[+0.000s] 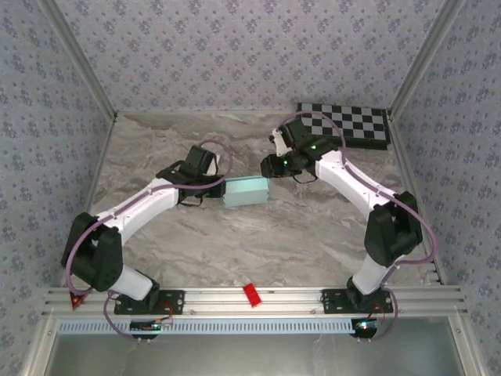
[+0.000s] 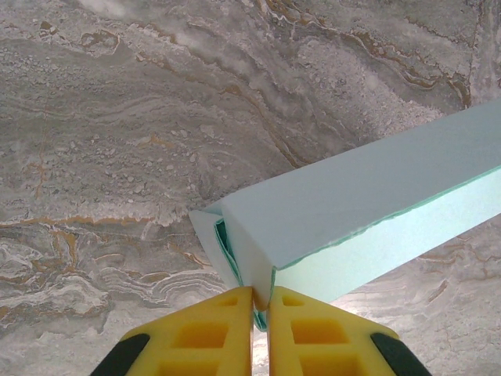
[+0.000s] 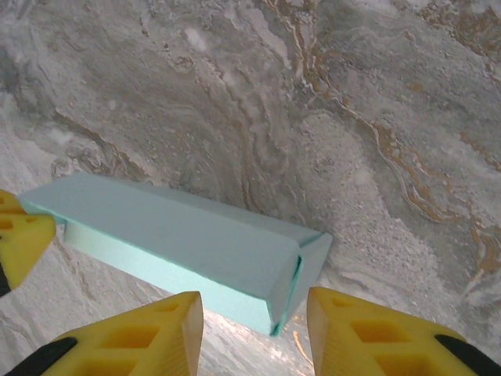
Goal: Fold the paper box
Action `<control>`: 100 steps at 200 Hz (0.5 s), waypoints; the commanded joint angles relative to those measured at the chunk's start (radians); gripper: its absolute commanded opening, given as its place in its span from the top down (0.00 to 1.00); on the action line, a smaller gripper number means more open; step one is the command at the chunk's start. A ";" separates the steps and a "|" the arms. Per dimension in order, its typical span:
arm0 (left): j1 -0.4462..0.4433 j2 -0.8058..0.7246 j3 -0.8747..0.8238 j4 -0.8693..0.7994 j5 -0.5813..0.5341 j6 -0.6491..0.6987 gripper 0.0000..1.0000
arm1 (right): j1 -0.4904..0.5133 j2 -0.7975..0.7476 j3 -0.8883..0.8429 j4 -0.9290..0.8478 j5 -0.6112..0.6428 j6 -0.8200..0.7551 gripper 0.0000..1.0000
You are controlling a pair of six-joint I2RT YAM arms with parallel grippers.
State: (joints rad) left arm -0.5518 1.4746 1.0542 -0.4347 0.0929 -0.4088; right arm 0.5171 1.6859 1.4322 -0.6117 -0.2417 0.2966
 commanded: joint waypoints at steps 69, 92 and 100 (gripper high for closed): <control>-0.006 0.000 0.012 -0.013 0.007 0.005 0.88 | -0.006 0.072 0.038 -0.013 -0.046 0.023 0.58; -0.006 0.002 0.013 -0.013 0.007 0.005 0.88 | -0.006 0.075 0.020 -0.010 -0.046 0.023 0.58; -0.006 0.001 0.012 -0.013 0.008 0.005 0.88 | -0.006 0.075 0.013 -0.010 -0.046 0.023 0.58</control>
State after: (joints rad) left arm -0.5518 1.4746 1.0542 -0.4347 0.0929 -0.4088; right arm 0.5163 1.7447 1.4464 -0.6094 -0.2710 0.3077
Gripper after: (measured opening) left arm 0.118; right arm 0.419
